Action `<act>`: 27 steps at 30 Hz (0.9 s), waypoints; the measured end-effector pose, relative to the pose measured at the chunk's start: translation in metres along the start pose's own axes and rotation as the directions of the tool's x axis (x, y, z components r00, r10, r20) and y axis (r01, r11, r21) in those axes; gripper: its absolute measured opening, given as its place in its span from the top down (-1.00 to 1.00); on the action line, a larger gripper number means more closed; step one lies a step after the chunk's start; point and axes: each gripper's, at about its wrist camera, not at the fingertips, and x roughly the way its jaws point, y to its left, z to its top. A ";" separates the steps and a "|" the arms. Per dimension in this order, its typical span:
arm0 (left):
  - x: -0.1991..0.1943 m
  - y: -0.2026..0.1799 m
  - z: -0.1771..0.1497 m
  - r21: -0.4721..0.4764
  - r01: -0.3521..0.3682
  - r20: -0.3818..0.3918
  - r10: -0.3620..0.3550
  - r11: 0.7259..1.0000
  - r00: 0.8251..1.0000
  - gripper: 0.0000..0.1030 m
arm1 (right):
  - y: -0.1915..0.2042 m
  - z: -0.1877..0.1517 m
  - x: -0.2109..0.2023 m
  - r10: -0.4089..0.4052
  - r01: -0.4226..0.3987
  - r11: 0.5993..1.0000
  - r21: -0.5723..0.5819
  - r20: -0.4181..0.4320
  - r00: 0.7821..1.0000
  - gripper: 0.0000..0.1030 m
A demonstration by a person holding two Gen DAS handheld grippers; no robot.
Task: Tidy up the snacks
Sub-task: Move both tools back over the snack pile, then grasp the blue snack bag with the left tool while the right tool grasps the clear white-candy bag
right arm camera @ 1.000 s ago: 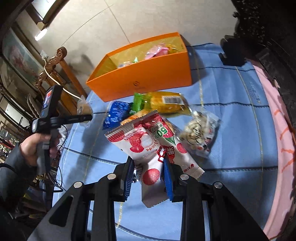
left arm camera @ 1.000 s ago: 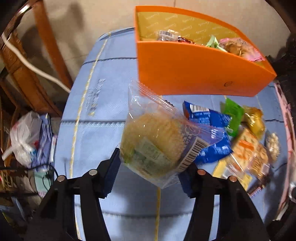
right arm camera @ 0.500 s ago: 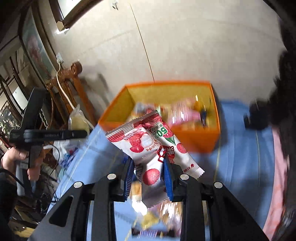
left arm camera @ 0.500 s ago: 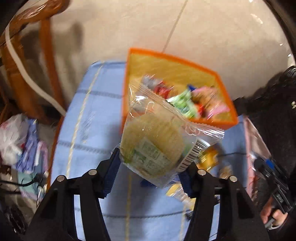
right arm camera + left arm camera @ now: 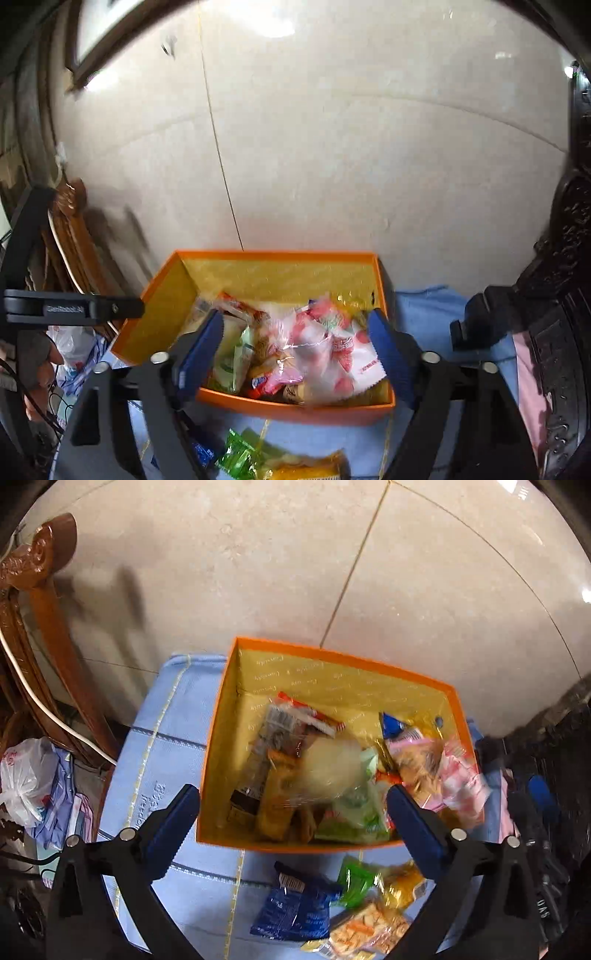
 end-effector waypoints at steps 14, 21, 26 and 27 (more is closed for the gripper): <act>0.017 0.008 -0.080 0.107 -0.076 -0.137 0.090 0.991 0.986 -0.92 | -0.027 -0.087 -0.052 0.033 -0.016 0.994 0.107 -0.160 0.986 -0.63; 0.043 -0.004 -0.131 0.182 -0.072 -0.229 0.114 0.981 0.967 -0.92 | -0.030 -0.151 -0.080 -0.010 0.044 0.991 0.126 -0.261 0.965 -0.78; 0.068 -0.007 -0.149 0.198 -0.085 -0.262 0.137 0.976 0.955 -0.92 | -0.044 -0.181 -0.090 -0.031 0.089 0.981 0.172 -0.313 0.949 -0.78; 0.073 -0.006 -0.151 0.190 -0.089 -0.267 0.139 0.978 0.954 -0.92 | -0.046 -0.183 -0.093 -0.032 0.092 0.979 0.179 -0.314 0.949 -0.78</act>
